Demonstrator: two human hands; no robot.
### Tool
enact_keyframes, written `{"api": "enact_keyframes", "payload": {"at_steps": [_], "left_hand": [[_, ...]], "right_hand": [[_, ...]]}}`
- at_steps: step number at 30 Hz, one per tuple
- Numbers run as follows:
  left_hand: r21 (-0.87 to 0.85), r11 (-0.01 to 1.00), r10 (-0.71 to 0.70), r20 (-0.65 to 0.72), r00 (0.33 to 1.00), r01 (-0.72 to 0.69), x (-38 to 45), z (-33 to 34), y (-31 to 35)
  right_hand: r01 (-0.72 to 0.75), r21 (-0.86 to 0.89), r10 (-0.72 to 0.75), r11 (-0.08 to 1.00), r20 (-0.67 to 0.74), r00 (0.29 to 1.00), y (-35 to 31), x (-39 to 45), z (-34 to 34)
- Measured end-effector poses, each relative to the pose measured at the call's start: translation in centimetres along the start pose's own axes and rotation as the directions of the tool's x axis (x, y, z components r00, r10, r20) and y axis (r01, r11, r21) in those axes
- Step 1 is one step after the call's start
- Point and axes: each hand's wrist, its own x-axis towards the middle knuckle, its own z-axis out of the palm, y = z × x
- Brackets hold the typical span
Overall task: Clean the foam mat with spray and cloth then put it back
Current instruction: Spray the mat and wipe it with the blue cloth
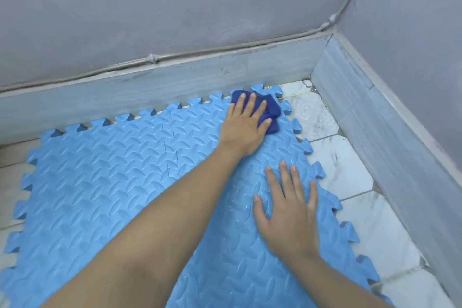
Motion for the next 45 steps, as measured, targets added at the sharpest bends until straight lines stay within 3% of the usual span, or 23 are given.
{"api": "enact_keyframes", "payload": {"at_steps": [3,7,14,19,21,24,28,31,35,40,43,45], "left_hand": [[0.072,0.993,0.090,0.090,0.992,-0.097,2.3,0.5,3.3],[0.102,0.990,0.089,0.074,0.993,-0.096,-0.8,-0.5,-2.0],[0.240,0.969,-0.076,0.099,0.992,0.051,-22.4,-4.1,-16.9],[0.202,0.978,-0.081,0.187,0.979,0.043,-35.8,-2.4,-13.1],[0.147,0.986,-0.101,0.128,0.987,0.082,-36.4,-0.9,-10.6],[0.095,0.974,-0.208,-0.013,0.978,0.208,-30.4,-0.3,-10.7],[0.038,0.952,-0.305,-0.018,0.952,0.305,-23.1,-1.8,-14.9],[-0.042,0.967,-0.250,0.012,0.968,0.250,-26.3,-2.2,-16.2],[-0.046,0.988,-0.145,0.061,0.988,0.148,-38.9,-2.0,-15.6],[0.074,0.977,0.178,0.236,0.955,-0.200,-52.8,-1.0,-13.0],[0.076,0.937,0.310,0.263,0.914,-0.340,-54.4,-0.2,-12.3],[0.093,0.955,0.261,0.192,0.946,-0.283,-51.6,-0.2,-13.1]], "right_hand": [[-0.001,0.011,0.001,1.000,0.005,1.000,0.3,0.2,0.1],[-0.015,0.025,0.015,1.000,0.011,1.000,0.5,0.1,0.1],[-0.037,0.086,0.034,0.996,0.034,0.999,0.4,0.0,-0.1],[-0.037,0.075,0.034,0.997,0.041,0.999,0.4,0.0,0.0],[-0.040,0.071,0.037,0.997,0.045,0.998,0.4,0.0,-0.1],[-0.036,0.078,0.033,0.996,0.042,0.999,0.3,0.2,-0.3],[-0.011,0.106,0.011,0.994,0.005,1.000,0.7,0.3,-0.1],[0.039,0.128,-0.038,0.991,-0.005,0.999,0.6,0.4,0.3],[0.090,0.087,-0.089,0.992,-0.019,0.996,0.6,0.5,0.3],[0.055,0.006,-0.055,0.998,0.040,0.998,0.4,0.4,1.0],[0.012,-0.026,-0.009,1.000,0.093,0.996,0.4,0.3,1.2],[0.000,-0.038,0.004,0.999,0.096,0.995,0.4,0.4,1.0]]}}
